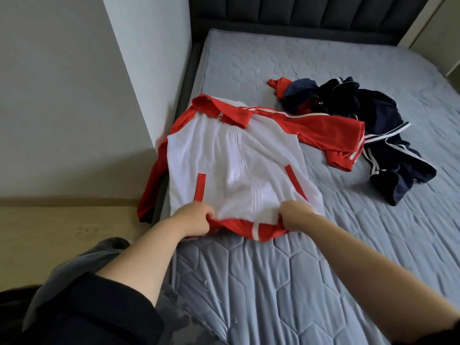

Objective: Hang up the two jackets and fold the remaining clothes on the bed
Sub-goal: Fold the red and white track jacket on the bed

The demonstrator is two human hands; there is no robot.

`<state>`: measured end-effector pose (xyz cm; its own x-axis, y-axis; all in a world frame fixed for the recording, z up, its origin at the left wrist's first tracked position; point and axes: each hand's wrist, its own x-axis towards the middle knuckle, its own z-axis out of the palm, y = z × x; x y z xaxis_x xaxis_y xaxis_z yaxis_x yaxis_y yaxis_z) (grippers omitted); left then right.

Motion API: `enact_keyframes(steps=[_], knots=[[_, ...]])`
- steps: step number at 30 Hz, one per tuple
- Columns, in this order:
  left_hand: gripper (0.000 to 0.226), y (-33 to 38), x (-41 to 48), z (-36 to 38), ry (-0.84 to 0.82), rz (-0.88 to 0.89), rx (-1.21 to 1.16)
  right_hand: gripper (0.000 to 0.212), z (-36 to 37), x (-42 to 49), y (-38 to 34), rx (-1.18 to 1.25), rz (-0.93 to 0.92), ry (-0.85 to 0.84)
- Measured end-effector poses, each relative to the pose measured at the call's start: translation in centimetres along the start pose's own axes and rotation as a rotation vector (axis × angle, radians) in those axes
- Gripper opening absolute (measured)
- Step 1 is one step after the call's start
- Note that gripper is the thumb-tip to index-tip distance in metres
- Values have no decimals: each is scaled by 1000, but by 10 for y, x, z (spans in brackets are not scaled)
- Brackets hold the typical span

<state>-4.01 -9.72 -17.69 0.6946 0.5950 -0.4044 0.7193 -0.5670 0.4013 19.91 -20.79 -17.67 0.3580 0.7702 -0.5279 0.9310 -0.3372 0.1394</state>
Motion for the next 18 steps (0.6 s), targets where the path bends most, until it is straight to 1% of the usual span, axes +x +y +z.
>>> enact_keyframes(steps=[2, 3, 4, 5, 6, 7, 8, 9, 10, 11, 12, 13, 14, 15, 16, 17, 18], knots=[[12, 2, -2, 3, -411, -52, -87, 26, 5, -7, 1, -155, -86, -219], [7, 3, -4, 6, -557, -100, -153, 27, 6, -10, 1, -203, -124, -347], [6, 3, -7, 8, -647, -148, -251, 26, 4, -10, 1, -215, -136, -487], [15, 3, -9, 9, -655, -189, -358, 28, 1, -10, 0, -185, -124, -603], [20, 2, -8, 8, -567, -221, -453, 33, -4, -9, -2, -104, -95, -649], [21, 2, -7, 6, -400, -252, -520, 40, -8, -6, -4, 31, -66, -599], [23, 0, -5, 3, -192, -294, -540, 42, -12, -2, -6, 202, -37, -445], [24, -4, -2, 0, 17, -346, -492, 39, -13, 2, -10, 362, -5, -199], [25, -10, -1, -2, 190, -406, -387, 32, -11, 6, -13, 457, 30, 111], [23, -16, -1, -2, 300, -476, -273, 28, -5, 9, -15, 478, 54, 372], [21, -22, -1, -2, 356, -552, -207, 33, 3, 9, -17, 427, 46, 468], [24, -28, -2, 0, 370, -622, -190, 43, 14, 6, -19, 326, 23, 382], [35, -34, -2, 4, 358, -682, -221, 52, 26, 4, -22, 238, 13, 216], [44, -39, -2, 7, 352, -727, -313, 56, 38, 4, -23, 211, 33, 80], [49, -42, 1, 9, 368, -753, -440, 56, 45, 6, -26, 232, 71, 30], [48, -44, 4, 10, 387, -747, -566, 56, 47, 8, -31, 301, 105, 68], [45, -46, 8, 11, 383, -715, -662, 55, 46, 11, -38, 372, 116, 153]])
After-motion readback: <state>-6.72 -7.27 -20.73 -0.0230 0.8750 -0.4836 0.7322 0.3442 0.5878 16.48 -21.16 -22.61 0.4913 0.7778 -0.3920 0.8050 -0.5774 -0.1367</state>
